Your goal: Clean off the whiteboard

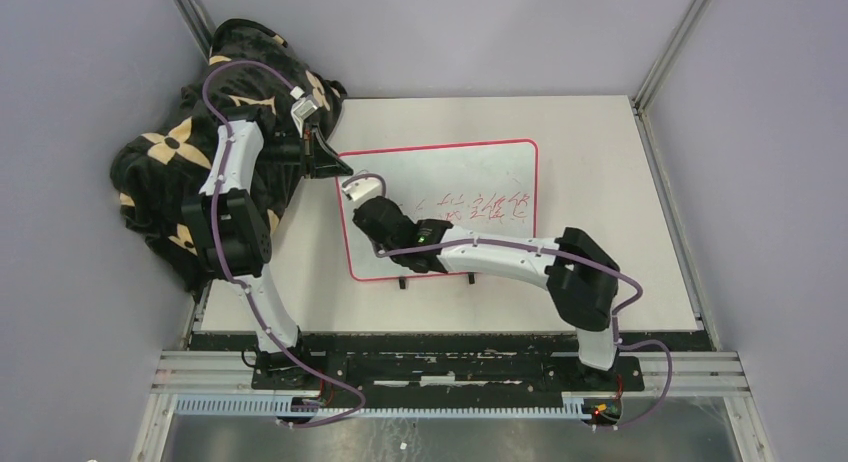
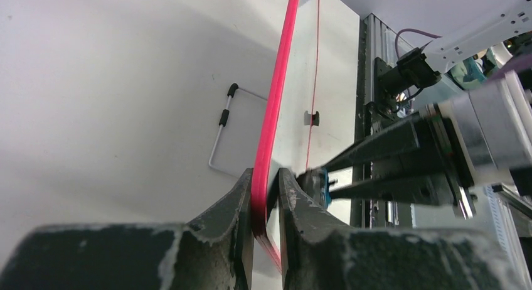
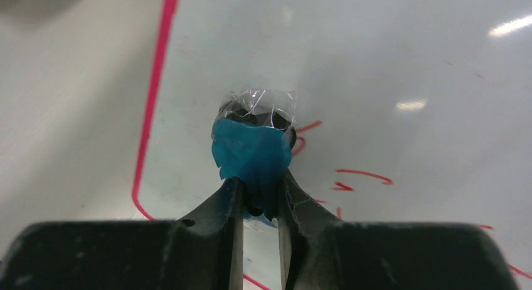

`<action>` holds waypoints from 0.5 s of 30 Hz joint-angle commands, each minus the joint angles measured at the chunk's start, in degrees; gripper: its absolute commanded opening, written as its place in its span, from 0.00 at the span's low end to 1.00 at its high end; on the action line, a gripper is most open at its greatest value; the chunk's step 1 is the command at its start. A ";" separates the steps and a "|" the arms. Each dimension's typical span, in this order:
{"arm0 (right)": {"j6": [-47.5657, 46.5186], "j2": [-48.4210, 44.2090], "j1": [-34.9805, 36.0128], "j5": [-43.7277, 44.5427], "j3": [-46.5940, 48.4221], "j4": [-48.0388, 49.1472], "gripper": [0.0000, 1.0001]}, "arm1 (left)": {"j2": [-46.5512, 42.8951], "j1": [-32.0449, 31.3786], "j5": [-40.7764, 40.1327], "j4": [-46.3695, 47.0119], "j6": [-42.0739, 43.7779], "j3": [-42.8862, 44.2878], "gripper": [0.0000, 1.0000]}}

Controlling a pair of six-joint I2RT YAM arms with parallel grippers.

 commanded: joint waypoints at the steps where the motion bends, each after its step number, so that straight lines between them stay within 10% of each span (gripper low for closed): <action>1: -1.29 3.97 1.29 1.52 8.09 1.66 0.01 | -2.95 -0.34 -4.55 0.15 4.02 -0.94 0.03; 15: 1.27 -7.62 -9.65 11.27 -8.34 3.14 0.01 | -3.86 -0.28 -5.49 0.21 3.91 -1.76 0.03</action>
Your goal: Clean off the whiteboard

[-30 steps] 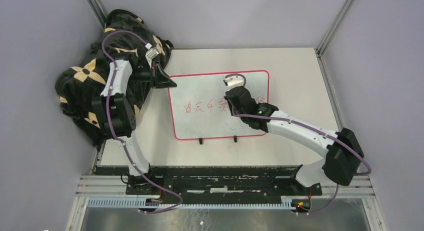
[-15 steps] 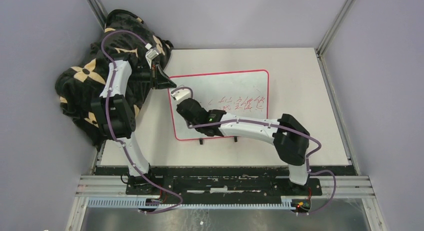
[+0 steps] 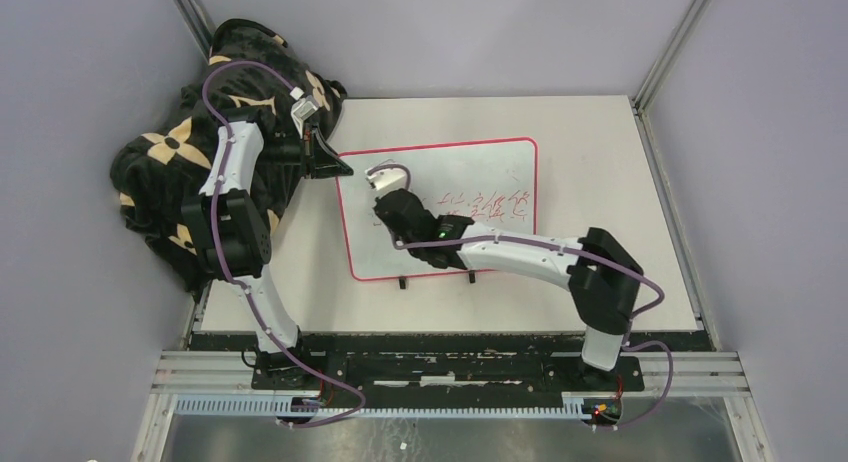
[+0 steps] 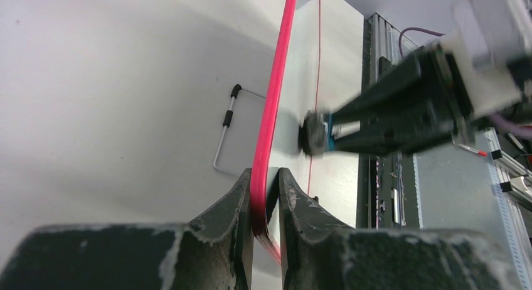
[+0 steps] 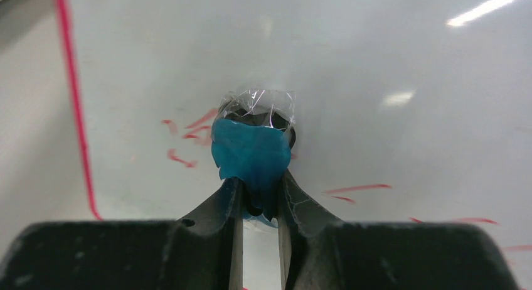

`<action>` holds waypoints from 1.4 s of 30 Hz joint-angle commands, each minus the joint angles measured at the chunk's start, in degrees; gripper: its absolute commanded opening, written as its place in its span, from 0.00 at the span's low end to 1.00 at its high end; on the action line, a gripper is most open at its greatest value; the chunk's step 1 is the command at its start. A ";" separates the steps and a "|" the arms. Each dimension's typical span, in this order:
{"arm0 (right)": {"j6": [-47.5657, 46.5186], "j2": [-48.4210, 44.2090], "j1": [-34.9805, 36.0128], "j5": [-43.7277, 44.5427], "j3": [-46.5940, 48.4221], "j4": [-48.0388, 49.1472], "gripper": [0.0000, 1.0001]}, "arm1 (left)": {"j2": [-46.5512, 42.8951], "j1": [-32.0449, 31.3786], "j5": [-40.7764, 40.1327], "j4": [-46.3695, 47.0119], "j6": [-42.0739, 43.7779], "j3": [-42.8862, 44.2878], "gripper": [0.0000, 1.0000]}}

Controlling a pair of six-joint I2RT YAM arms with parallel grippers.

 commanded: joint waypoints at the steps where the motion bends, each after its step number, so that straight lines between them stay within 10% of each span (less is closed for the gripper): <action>1: 0.39 -7.78 -9.39 9.58 -7.20 -0.12 0.01 | -3.29 -0.28 -5.02 -1.14 3.94 -0.79 0.03; 11: -0.13 -21.34 -17.40 12.59 -19.68 -1.14 0.01 | -3.59 -0.29 -4.86 -1.13 4.24 -1.12 0.03; 31: 0.66 2.94 0.10 -5.85 4.49 1.36 0.01 | -5.50 -0.22 -5.38 -1.13 4.05 -2.14 0.03; 42: -2.01 0.56 -0.92 5.26 1.87 -0.54 0.01 | -6.16 -0.23 -5.85 -1.13 3.79 -2.33 0.03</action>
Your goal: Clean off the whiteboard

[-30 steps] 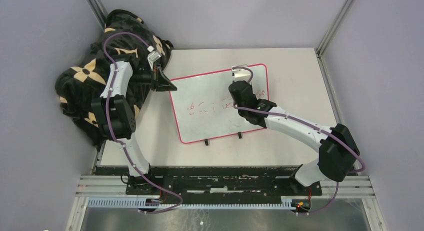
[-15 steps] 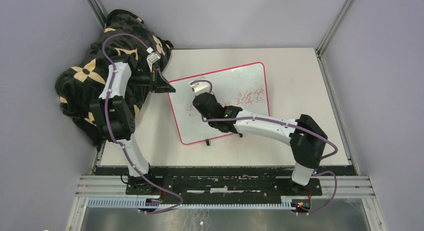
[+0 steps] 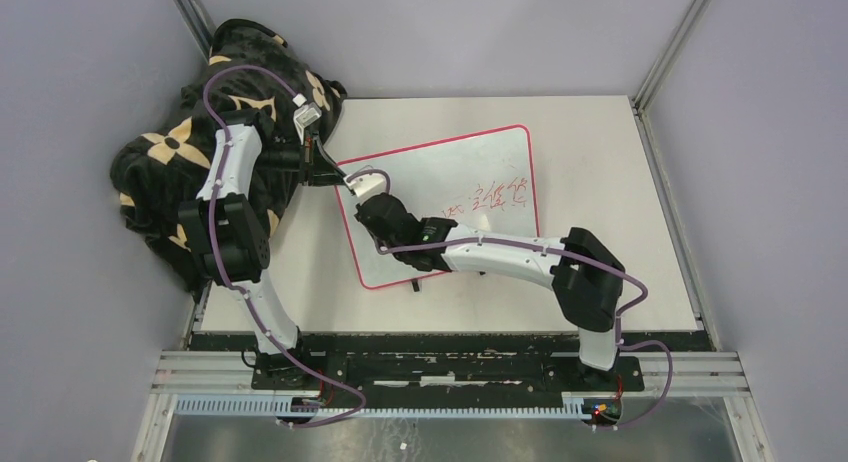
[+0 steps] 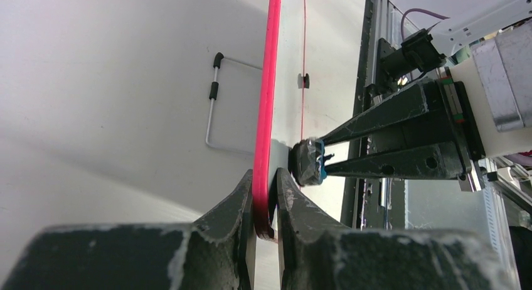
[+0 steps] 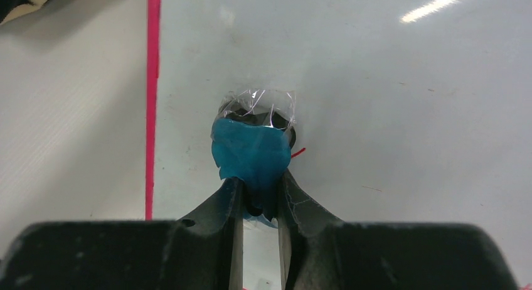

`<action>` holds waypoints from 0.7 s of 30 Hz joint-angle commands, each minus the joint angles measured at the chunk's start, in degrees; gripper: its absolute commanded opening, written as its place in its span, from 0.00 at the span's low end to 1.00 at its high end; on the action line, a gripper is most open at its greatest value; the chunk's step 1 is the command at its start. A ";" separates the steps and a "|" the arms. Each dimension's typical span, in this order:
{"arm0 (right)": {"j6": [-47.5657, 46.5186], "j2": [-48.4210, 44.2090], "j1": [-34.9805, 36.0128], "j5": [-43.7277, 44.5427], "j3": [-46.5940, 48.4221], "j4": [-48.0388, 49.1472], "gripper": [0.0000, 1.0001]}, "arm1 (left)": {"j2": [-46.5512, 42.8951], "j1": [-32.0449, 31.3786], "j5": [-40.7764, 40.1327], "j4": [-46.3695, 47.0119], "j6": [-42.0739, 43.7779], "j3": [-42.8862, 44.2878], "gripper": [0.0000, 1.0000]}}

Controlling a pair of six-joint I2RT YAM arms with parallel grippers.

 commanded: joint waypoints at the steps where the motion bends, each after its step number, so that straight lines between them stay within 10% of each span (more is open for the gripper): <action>1: -1.32 -3.31 -3.31 9.80 -4.60 0.89 0.01 | -3.81 -0.50 -2.03 1.42 3.80 0.12 0.03; 12: -1.81 -20.73 -17.03 15.02 -23.42 1.33 0.01 | -4.23 -0.36 -2.00 1.41 3.81 -0.04 0.03; 21: 0.87 -15.61 -9.96 9.68 -18.27 1.85 0.01 | -4.43 -0.42 -1.60 1.38 3.72 -0.23 0.03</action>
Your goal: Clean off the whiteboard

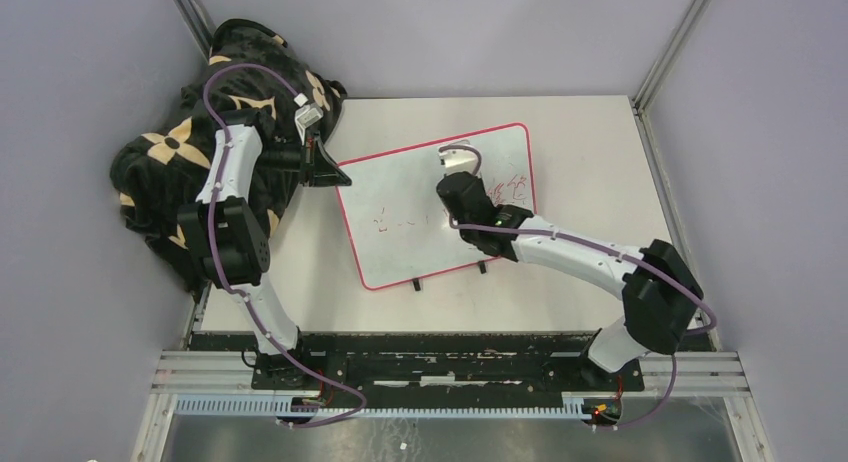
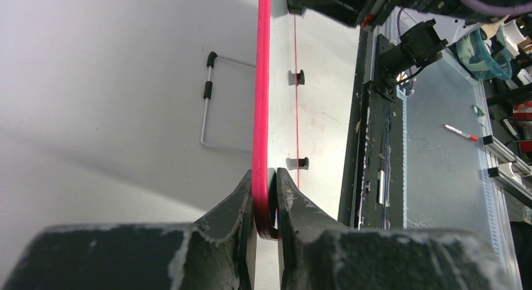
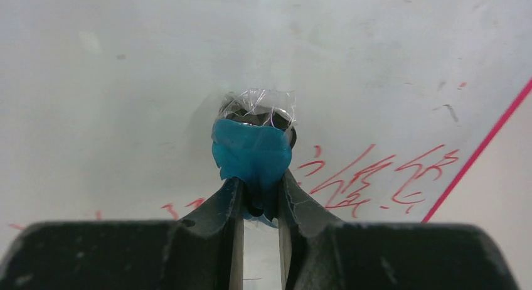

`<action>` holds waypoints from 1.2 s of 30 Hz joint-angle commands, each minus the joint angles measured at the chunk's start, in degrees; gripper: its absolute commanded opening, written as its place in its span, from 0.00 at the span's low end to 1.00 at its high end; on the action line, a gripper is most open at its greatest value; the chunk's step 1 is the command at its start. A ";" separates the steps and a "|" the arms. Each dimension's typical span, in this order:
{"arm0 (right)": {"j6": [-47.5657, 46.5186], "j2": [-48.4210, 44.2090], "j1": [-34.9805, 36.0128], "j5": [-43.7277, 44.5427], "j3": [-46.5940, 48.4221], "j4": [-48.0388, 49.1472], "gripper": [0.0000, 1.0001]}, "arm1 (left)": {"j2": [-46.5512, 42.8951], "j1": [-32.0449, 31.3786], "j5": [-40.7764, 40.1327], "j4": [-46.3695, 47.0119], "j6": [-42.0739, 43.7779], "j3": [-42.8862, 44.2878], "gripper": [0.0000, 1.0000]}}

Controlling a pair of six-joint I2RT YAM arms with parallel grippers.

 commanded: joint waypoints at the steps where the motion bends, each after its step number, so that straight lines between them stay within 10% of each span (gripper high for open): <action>1: 0.54 7.57 7.18 -0.19 6.74 0.07 0.01 | -3.07 0.02 -1.22 1.71 3.68 0.05 0.03; 15: -2.13 30.09 20.77 -1.13 33.44 -4.24 0.01 | -3.96 0.05 -2.15 1.68 3.06 -0.25 0.03; 36: -1.49 6.24 0.92 2.48 10.58 -3.12 0.01 | -5.11 0.04 -2.51 1.70 3.83 -1.76 0.03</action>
